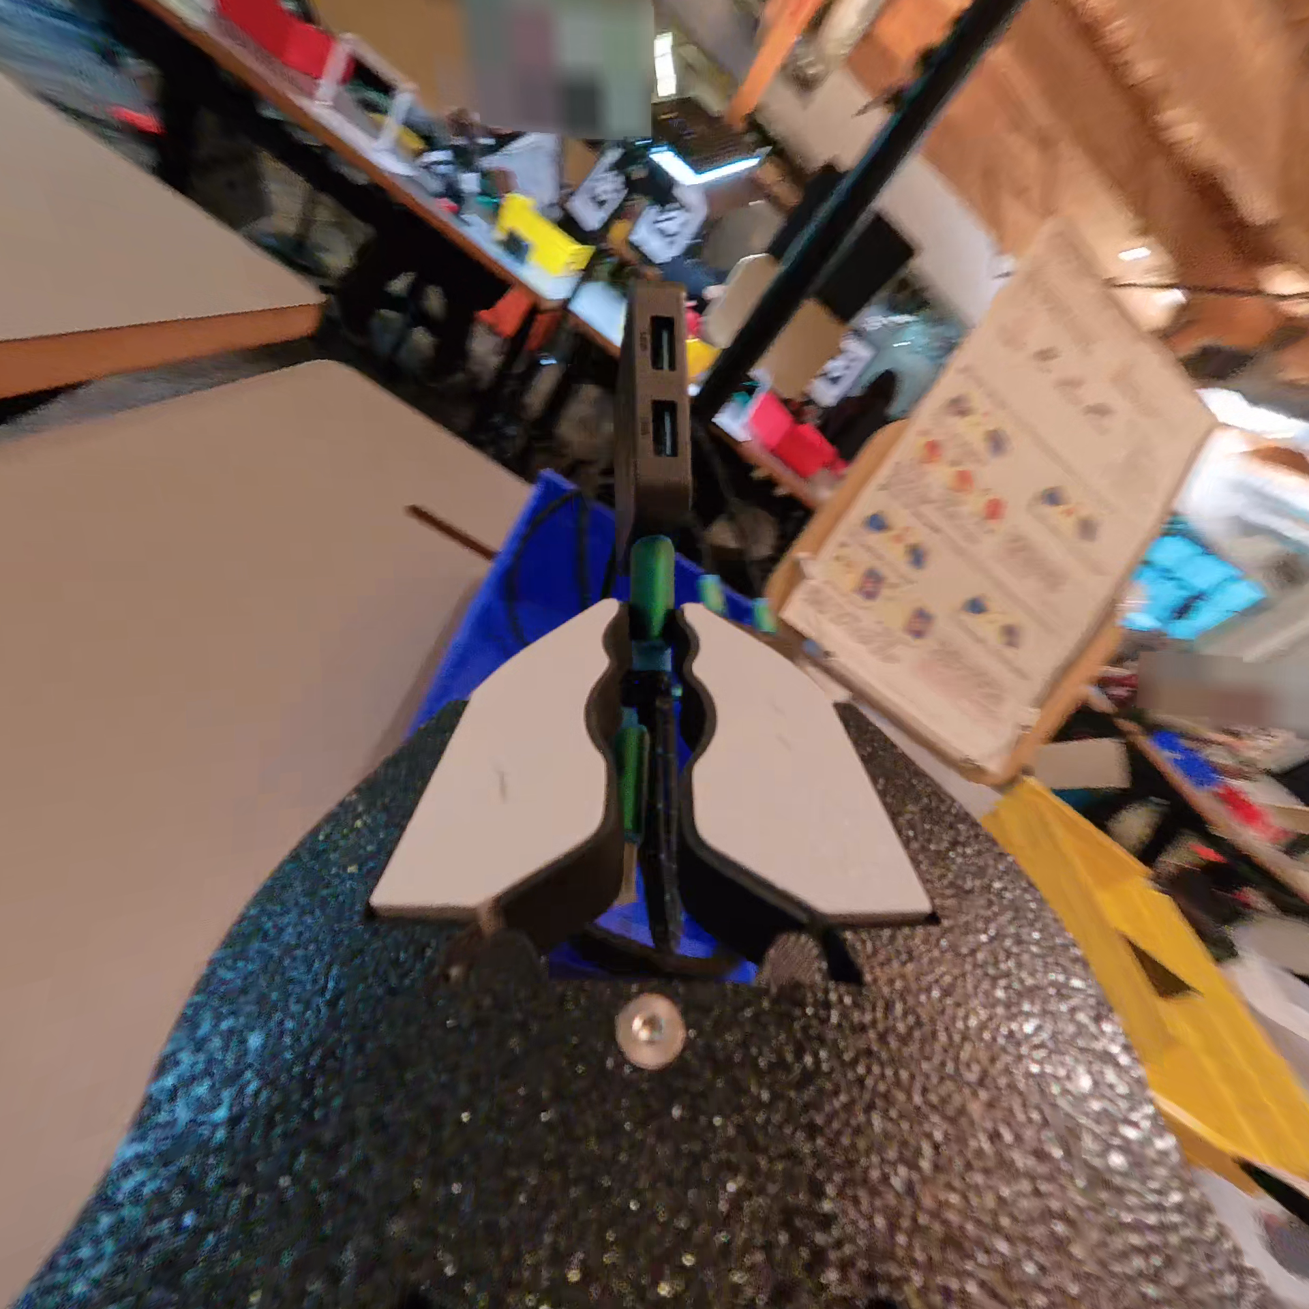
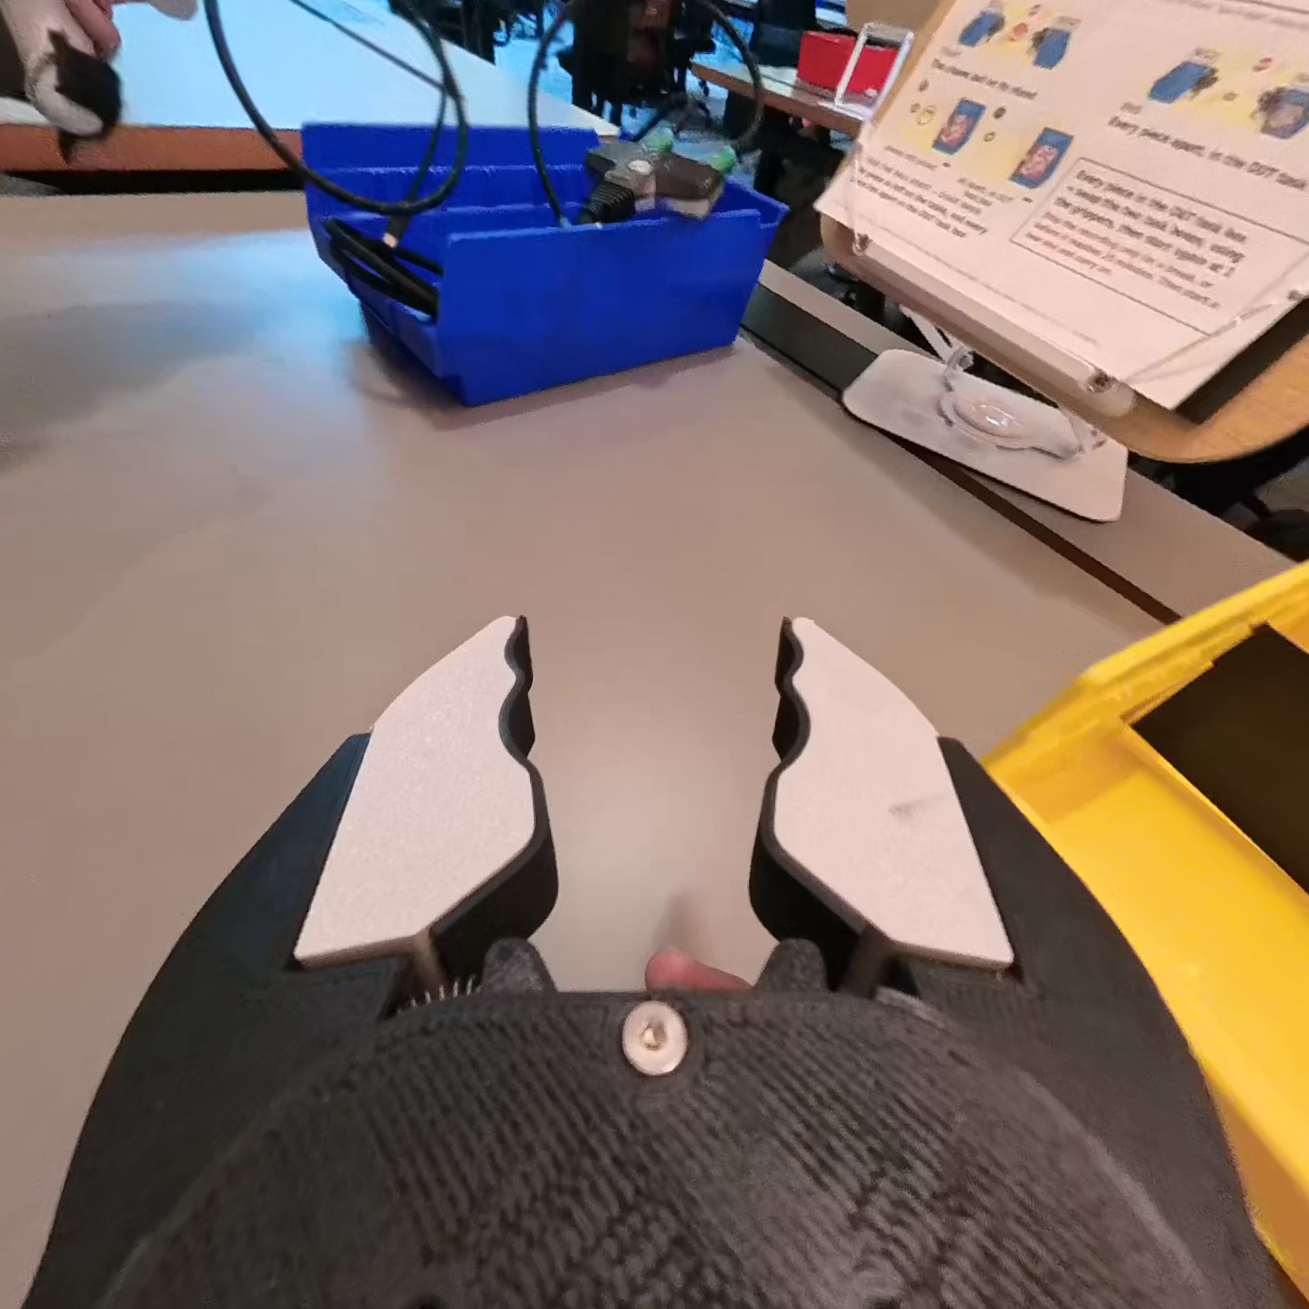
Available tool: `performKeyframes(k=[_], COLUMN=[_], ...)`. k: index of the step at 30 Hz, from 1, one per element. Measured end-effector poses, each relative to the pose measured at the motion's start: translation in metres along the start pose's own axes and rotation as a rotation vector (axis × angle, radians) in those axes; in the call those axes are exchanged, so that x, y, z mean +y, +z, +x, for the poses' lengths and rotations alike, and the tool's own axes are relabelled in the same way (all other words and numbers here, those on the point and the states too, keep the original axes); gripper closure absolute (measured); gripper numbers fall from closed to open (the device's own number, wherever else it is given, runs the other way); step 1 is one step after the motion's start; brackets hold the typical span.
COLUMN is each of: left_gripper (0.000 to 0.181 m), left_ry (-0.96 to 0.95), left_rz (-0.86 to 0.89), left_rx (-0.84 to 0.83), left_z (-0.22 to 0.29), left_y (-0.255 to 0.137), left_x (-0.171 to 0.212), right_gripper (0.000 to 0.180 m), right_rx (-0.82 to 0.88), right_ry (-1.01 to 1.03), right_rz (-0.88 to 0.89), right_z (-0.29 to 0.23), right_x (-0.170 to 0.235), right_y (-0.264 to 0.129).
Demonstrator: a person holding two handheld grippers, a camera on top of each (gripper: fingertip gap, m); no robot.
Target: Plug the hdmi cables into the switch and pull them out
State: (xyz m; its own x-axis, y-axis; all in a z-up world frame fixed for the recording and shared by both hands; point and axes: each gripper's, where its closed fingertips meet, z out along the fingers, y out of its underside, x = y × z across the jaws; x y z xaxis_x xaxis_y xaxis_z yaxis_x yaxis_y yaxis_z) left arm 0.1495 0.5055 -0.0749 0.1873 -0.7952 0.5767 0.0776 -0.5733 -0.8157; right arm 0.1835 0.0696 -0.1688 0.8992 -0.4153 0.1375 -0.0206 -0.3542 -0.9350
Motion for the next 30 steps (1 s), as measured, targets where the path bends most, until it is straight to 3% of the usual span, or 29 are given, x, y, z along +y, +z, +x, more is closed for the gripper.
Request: performKeyframes(k=[1, 7, 12, 15, 23, 25, 27, 30], left_gripper=[0.171, 0.170, 0.170, 0.171, 0.170, 0.170, 0.170, 0.171], left_ry=[0.001, 0.201, 0.152, 0.069, -0.057, -0.024, -0.037, 0.011], left_rz=[0.008, -0.008, -0.079, -0.129, -0.304, -0.315, -0.306, -0.308], left_rx=[0.061, 0.410, 0.672, 0.744, 0.827, 0.856, 0.906, 0.949], left_z=[0.016, 0.135, 0.215, 0.234, 0.251, 0.258, 0.265, 0.269], left_y=[-0.005, -0.029, -0.047, -0.049, -0.050, -0.052, -0.057, -0.062], left_x=[0.000, 0.041, 0.097, 0.121, 0.170, 0.177, 0.176, 0.177], right_gripper=[0.113, 0.115, 0.127, 0.130, 0.133, 0.139, 0.153, 0.149], right_rx=[-0.012, -0.162, -0.436, -0.511, -0.426, -0.445, -0.575, -0.645], right_ry=[-0.001, 0.052, 0.363, 0.471, 0.083, 0.140, 0.265, 0.440], right_rz=[0.021, 0.238, 0.381, 0.396, 0.200, 0.161, 0.220, 0.393], right_z=[-0.004, -0.045, -0.084, -0.096, -0.110, -0.108, -0.112, -0.095], right_x=[-0.006, -0.079, -0.135, -0.135, -0.084, -0.082, -0.093, -0.108], right_y=[0.002, 0.019, 0.038, 0.051, 0.074, 0.076, 0.067, 0.052])
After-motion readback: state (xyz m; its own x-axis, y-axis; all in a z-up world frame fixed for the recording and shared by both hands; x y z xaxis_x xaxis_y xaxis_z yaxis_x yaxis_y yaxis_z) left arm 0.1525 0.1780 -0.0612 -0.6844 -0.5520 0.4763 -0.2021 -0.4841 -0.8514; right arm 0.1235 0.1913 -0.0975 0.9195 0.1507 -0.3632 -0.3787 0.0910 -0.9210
